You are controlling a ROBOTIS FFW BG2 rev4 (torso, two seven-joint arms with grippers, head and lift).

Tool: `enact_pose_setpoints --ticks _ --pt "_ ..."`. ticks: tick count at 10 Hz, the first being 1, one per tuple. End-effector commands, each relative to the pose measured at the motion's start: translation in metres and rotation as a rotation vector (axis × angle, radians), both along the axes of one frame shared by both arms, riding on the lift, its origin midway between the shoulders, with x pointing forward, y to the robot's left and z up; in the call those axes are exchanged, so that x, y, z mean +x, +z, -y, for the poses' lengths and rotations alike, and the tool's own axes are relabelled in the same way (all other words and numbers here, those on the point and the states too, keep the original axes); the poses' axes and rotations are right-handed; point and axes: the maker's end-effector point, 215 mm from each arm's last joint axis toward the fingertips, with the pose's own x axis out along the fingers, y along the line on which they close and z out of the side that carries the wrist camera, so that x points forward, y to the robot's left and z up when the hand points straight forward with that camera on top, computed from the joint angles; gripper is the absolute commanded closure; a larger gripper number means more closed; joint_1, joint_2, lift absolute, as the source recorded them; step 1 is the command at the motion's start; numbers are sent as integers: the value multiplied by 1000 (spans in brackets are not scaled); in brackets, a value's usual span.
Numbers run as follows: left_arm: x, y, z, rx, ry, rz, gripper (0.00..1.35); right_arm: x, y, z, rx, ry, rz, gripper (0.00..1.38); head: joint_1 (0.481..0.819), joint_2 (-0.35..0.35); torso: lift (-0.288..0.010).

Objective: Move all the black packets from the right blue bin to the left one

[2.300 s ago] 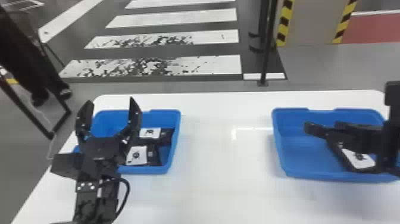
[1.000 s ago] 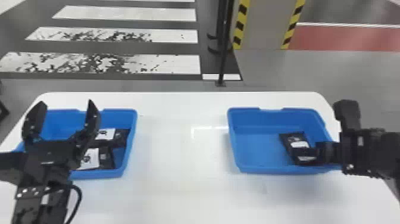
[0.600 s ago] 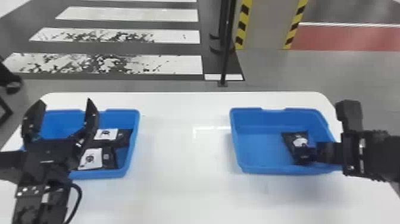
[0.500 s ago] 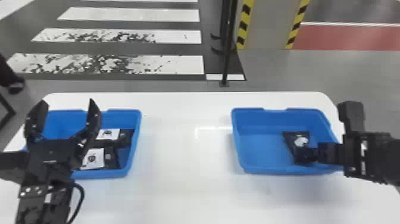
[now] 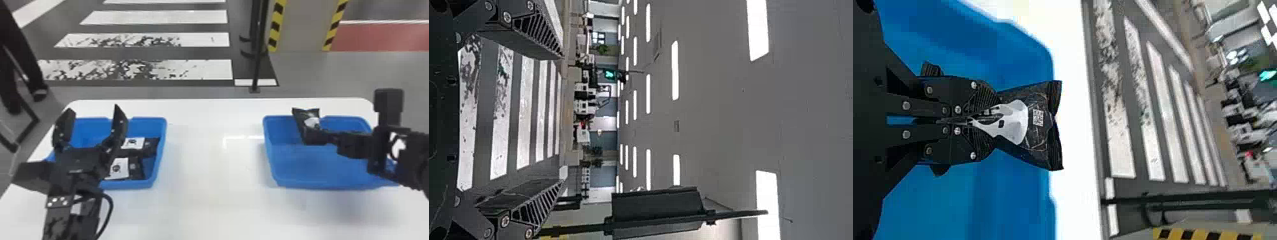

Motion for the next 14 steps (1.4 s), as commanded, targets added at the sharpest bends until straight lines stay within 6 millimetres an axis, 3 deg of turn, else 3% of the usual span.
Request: enact_pose_setpoints --ticks 1,2,4,6,8,9,11,14 --pt "1 2 8 -88 -28 10 183 13 48 -46 78 98 145 1211 695 59 -168" --pt "3 6 25 -165 -78 26 183 17 80 -80 151 182 238 1211 695 89 -168" --pt "3 25 63 -239 -166 79 183 8 108 -144 292 321 297 1211 656 131 -168" --pt "6 24 113 -299 -273 58 183 -2 113 -197 355 418 295 1211 633 151 -168" --pt "5 21 158 -335 -366 29 183 -13 106 -232 387 480 272 1211 636 153 -168" --pt "5 19 166 -338 -383 18 183 -20 106 -247 393 510 265 1211 642 150 -168" --pt "7 15 162 -331 -375 5 209 -36 110 -274 417 568 254 1211 650 156 -168" --pt "6 13 169 -329 -389 -4 219 -52 112 -298 451 618 238 1211 659 200 -168"
